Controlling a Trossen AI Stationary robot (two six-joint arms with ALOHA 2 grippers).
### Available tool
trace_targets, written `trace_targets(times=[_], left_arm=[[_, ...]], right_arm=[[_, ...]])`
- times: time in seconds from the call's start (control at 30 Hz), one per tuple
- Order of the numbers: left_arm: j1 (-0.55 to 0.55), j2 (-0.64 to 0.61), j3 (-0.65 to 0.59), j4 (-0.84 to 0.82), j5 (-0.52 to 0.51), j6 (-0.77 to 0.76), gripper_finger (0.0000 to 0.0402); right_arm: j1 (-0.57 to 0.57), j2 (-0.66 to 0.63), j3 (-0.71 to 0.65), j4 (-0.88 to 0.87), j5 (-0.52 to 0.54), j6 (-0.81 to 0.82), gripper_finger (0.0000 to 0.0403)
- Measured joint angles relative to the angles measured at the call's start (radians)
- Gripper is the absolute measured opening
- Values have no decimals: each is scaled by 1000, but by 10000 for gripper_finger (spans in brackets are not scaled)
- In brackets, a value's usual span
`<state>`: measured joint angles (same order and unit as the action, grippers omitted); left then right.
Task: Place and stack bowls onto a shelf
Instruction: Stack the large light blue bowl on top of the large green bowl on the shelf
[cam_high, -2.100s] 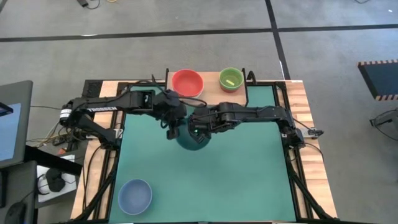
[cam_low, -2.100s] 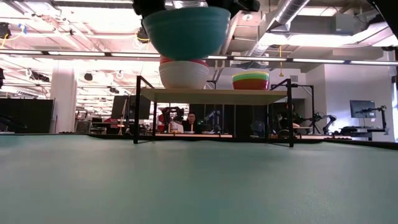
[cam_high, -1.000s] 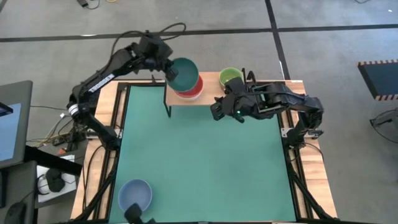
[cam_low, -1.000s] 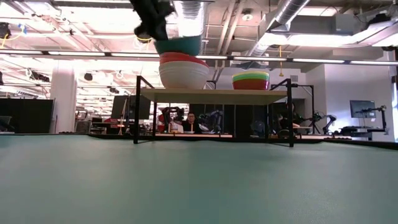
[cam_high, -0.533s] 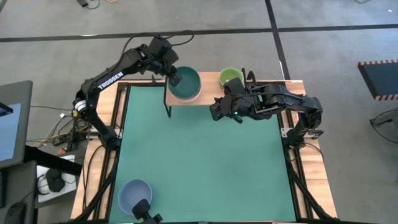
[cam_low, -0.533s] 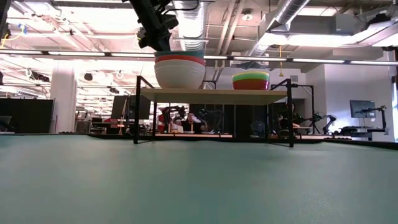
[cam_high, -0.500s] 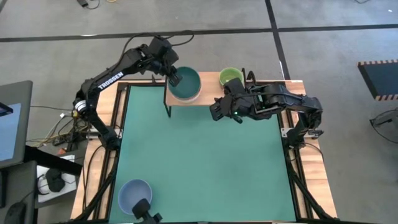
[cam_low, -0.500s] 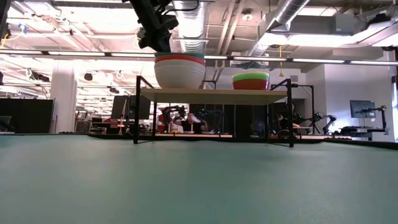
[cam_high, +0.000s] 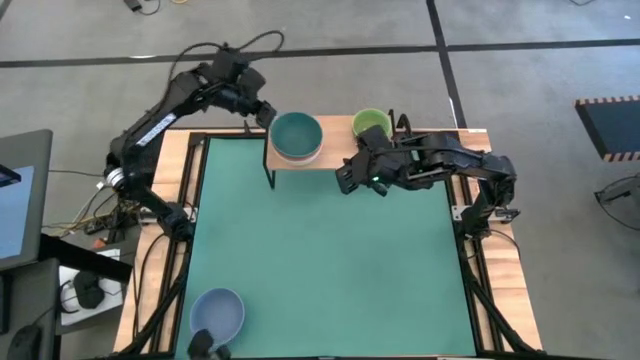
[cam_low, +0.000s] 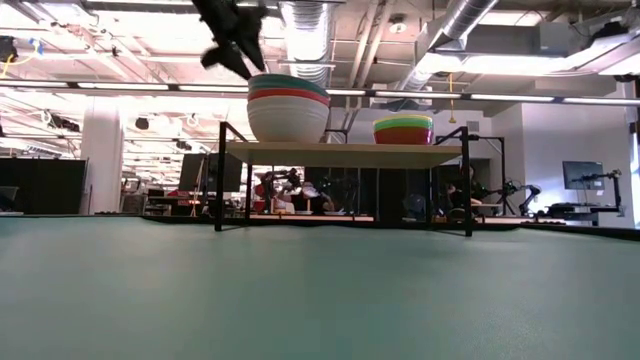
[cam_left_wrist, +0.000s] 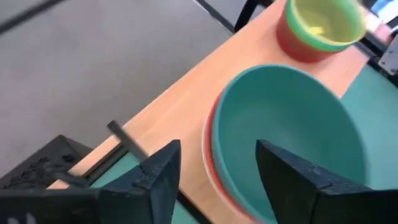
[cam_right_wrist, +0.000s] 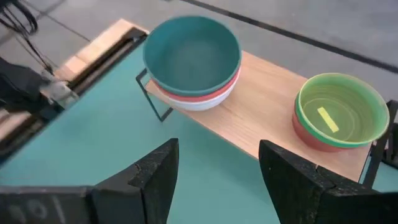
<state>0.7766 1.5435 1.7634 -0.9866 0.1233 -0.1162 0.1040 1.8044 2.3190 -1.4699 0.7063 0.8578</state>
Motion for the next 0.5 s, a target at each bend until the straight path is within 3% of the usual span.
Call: trace_targets(times=[0.07, 0.23, 0.37, 0.5], left_arm=[[-18, -46, 0, -19, -27, 4, 199], [-103, -162, -49, -96, -109, 14, 198], [-214, -299, -209, -100, -99, 8, 189], [-369, -472, -429, -103, -15, -24, 175]], right_arm=[[-4, 14, -1, -11, -24, -23, 249], [-45, 76, -2, -13, -206, -95, 249], [-60, 158, -4, 19, -299, -161, 249], [-45, 210, -3, 58, -369, -216, 246]])
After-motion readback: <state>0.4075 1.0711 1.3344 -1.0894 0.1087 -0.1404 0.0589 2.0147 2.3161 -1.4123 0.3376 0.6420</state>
